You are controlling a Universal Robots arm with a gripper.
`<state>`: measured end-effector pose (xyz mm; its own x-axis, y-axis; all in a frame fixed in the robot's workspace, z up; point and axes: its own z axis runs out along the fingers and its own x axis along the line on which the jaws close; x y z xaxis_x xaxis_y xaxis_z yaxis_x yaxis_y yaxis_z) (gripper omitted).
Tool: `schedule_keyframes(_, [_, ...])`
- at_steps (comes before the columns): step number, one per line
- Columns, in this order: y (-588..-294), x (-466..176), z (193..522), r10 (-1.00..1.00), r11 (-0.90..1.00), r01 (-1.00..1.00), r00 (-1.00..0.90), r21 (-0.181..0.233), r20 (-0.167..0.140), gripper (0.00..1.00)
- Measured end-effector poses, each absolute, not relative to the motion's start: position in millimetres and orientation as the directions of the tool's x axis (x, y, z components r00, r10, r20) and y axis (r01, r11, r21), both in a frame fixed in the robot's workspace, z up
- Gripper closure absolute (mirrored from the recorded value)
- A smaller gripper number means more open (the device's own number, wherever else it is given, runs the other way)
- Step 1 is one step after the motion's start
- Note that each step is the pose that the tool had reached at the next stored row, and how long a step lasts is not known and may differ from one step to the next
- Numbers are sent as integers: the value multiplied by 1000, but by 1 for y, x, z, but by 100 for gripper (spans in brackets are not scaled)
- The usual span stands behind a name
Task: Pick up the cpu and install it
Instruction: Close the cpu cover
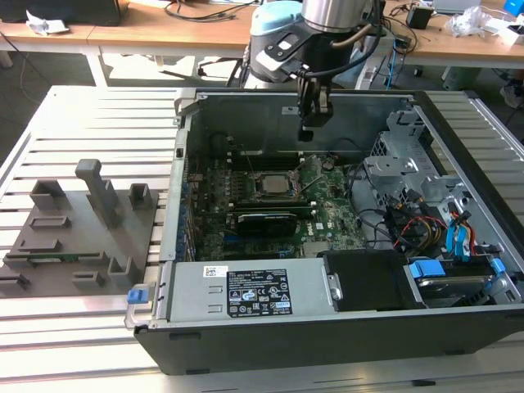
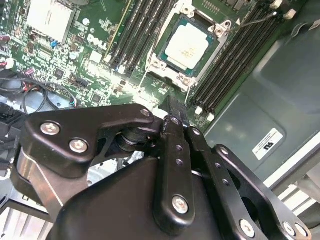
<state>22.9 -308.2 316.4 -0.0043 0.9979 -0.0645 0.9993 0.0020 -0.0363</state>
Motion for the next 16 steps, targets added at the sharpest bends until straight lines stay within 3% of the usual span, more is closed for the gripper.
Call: schedule_keyframes(16, [-307, 56, 299, 998, 2, 999, -5, -37, -70, 89])
